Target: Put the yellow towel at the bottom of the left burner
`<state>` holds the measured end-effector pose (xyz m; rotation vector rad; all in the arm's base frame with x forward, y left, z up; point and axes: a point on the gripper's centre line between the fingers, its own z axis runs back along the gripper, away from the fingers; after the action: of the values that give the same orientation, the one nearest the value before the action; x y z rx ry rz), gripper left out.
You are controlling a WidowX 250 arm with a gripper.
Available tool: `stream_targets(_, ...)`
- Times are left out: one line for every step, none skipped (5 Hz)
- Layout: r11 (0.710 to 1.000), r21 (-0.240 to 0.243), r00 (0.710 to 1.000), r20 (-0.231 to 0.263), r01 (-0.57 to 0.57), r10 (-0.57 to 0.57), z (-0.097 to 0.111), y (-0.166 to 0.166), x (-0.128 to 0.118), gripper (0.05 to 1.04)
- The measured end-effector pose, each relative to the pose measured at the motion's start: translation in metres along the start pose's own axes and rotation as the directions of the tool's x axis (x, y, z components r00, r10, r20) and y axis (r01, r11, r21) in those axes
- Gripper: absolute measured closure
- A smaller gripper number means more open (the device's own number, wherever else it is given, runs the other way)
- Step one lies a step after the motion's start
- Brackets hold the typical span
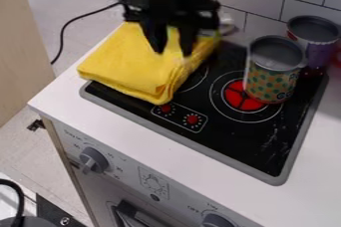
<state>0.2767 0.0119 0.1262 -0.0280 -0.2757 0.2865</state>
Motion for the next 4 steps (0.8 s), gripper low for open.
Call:
stream_targets(0.996,0.016,0.993,-0.073,-0.088,0.089,-0.013,0.019,0.025,0.898)
stream_targets(0.980,0.022,0.978,-0.055,-0.200,0.201,-0.036,0.033,0.039,1.025)
stream_targets(0.967,0.056,0.968,0.023,-0.250,0.249,-0.054,0.038,0.044,1.031)
stream_targets(0.980,0.046,0.981,-0.008,-0.193,0.194,-0.071,0.040,0.043,1.031)
